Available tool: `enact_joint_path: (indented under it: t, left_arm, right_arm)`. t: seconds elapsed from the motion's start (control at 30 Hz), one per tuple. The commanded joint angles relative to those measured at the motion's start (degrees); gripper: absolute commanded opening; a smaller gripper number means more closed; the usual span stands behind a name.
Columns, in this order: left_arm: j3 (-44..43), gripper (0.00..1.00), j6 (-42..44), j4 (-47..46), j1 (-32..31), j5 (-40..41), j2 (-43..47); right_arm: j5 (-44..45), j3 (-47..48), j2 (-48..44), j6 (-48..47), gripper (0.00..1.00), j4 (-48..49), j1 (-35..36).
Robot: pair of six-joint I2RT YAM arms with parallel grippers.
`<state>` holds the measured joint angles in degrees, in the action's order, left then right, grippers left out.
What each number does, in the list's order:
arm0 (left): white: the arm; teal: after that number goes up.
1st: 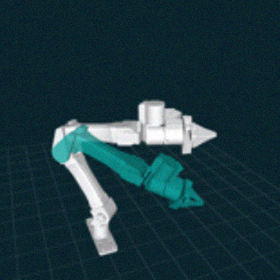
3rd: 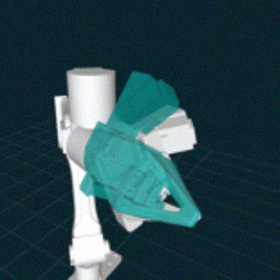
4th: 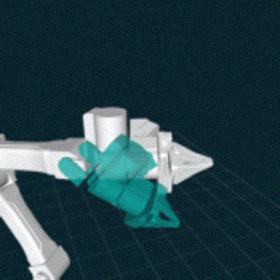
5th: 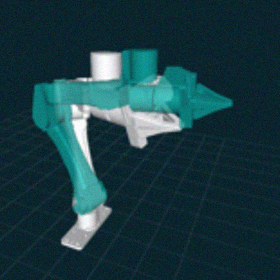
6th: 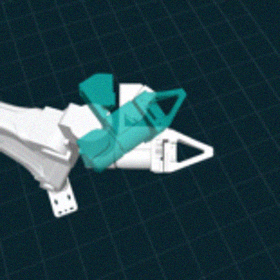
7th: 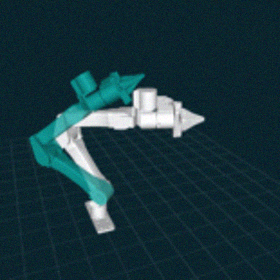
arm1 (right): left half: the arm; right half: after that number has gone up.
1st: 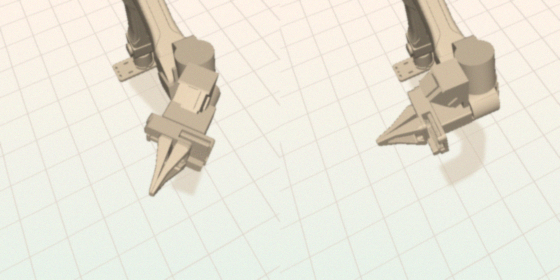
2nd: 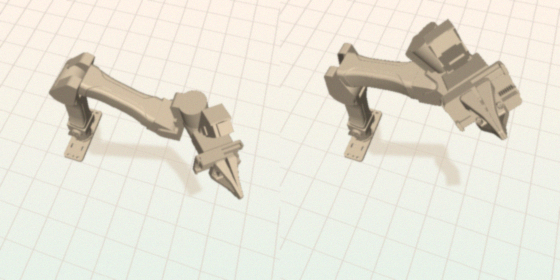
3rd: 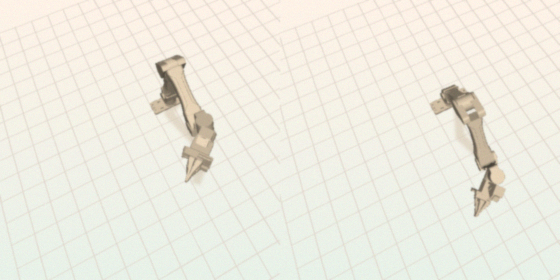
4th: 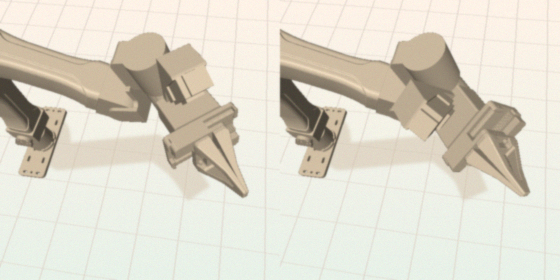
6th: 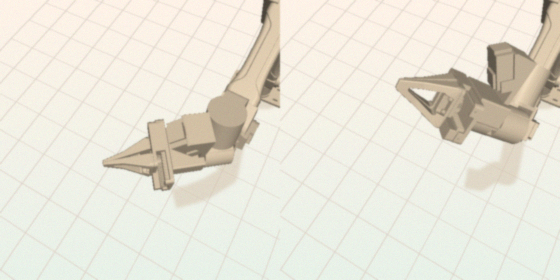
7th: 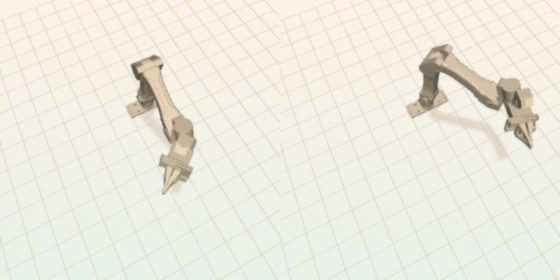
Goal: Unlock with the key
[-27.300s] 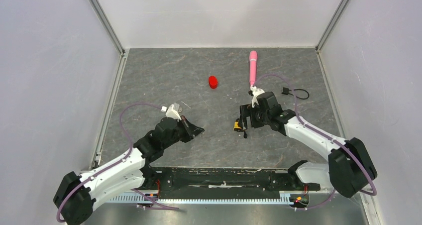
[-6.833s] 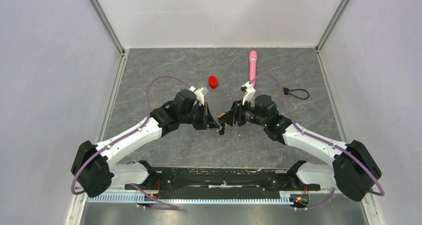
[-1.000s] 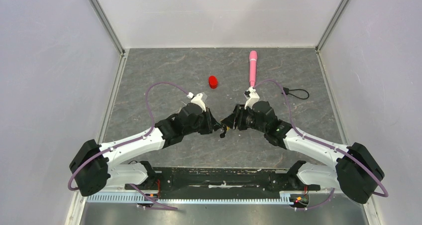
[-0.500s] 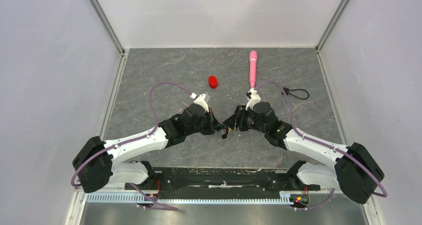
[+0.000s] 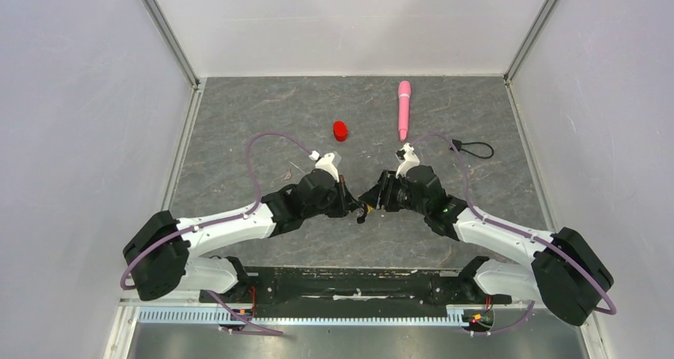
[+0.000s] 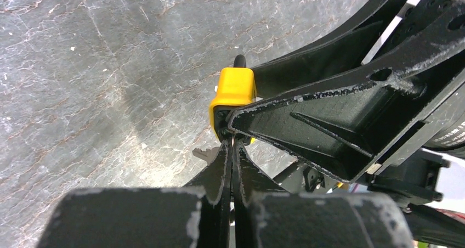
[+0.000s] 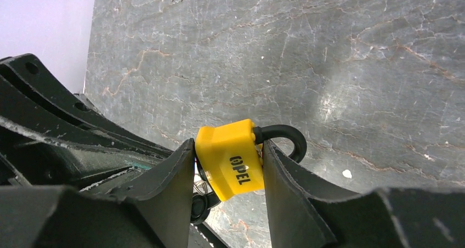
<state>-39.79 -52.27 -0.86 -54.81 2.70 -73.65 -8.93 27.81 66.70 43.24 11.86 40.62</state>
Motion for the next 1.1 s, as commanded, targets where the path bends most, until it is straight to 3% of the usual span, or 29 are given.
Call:
enact_joint_path:
  t: [0.0, 0.3, 0.5, 0.9, 0.97, 1.07]
  left_arm:
    - [-3.20, 0.02, 8.31, -3.58, -2.58, -0.08, -1.59]
    - [-2.76, 0.02, 38.53, -3.13, -5.02, 0.43, 6.67]
    - [-3.18, 0.02, 54.38, -3.51, -9.18, -0.59, 6.65]
    - [-6.75, 0.02, 72.95, 3.40, -17.51, 8.16, 3.37]
    - [-7.20, 0.07, 73.32, 4.11, -18.56, 9.87, 2.66]
    - [-6.73, 0.26, 70.97, 4.13, -19.15, 10.23, 3.39]
  right_arm:
    - [-7.19, 3.28, -1.49, 4.74, 0.00, 12.14, 1.26]
    - [-10.89, 7.85, 0.60, 4.34, 0.00, 3.26, -0.80]
    - [-12.13, 12.01, 2.70, 2.81, 0.00, -3.66, -0.97]
    - [-14.29, 17.62, 6.01, -2.04, 0.00, -13.81, -1.50]
    - [-13.74, 17.54, 6.00, -2.78, 0.00, -14.14, -1.91]
    - [-12.93, 17.15, 6.00, -3.81, 0.00, -14.11, -2.85]
